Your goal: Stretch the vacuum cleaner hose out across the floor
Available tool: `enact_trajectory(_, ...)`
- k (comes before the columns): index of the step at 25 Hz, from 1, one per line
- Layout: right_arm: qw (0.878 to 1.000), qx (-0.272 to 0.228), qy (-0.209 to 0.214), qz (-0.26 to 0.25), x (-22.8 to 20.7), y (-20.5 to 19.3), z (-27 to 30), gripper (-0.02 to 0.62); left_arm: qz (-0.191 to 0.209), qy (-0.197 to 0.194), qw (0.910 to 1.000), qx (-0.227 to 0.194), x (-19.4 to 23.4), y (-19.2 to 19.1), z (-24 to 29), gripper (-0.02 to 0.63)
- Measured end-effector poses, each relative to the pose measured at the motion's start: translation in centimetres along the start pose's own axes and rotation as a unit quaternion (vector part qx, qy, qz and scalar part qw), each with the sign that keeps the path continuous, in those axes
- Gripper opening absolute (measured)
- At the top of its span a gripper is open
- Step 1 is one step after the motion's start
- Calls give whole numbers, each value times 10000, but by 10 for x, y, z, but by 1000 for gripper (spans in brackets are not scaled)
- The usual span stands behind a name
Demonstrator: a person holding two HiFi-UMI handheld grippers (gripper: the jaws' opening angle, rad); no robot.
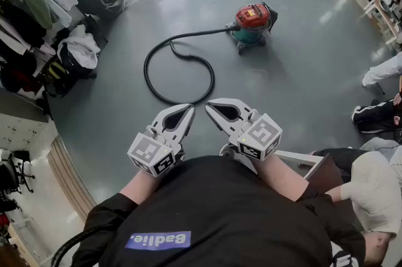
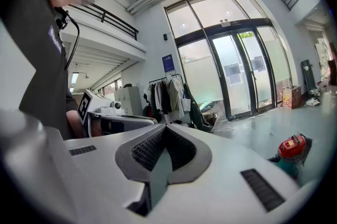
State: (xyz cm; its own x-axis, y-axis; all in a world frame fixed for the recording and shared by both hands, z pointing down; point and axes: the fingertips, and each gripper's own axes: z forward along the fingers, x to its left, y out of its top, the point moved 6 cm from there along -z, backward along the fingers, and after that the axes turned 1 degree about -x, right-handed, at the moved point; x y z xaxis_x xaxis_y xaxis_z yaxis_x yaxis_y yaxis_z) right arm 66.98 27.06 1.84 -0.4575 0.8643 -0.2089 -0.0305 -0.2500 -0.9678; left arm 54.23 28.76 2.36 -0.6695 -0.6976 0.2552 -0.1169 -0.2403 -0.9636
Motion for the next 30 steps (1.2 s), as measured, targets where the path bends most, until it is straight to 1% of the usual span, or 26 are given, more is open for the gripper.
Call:
enact_trajectory(10, 10000, -14, 26, 45, -9, 1, -1, -3, -15, 20, 10000, 36, 1, 0, 11, 0)
enact_trajectory(16, 9992, -273, 219, 210, -22, 3, -8, -3, -55, 69, 10000, 33, 0, -3, 24, 0)
enact_trajectory(20, 9987, -318, 282, 269, -35, 0, -19, -3, -39, 121, 9999, 92, -6, -8, 38, 0)
enact_trajectory(24, 9982, -349, 358, 331, -47, 3, -29, -3, -40, 213, 9997, 151, -12, -5, 50, 0)
enact_trajectory(30, 9970, -420, 524, 390, -71, -2, -58, -3, -57, 481, 9987, 141, -28, -10, 77, 0)
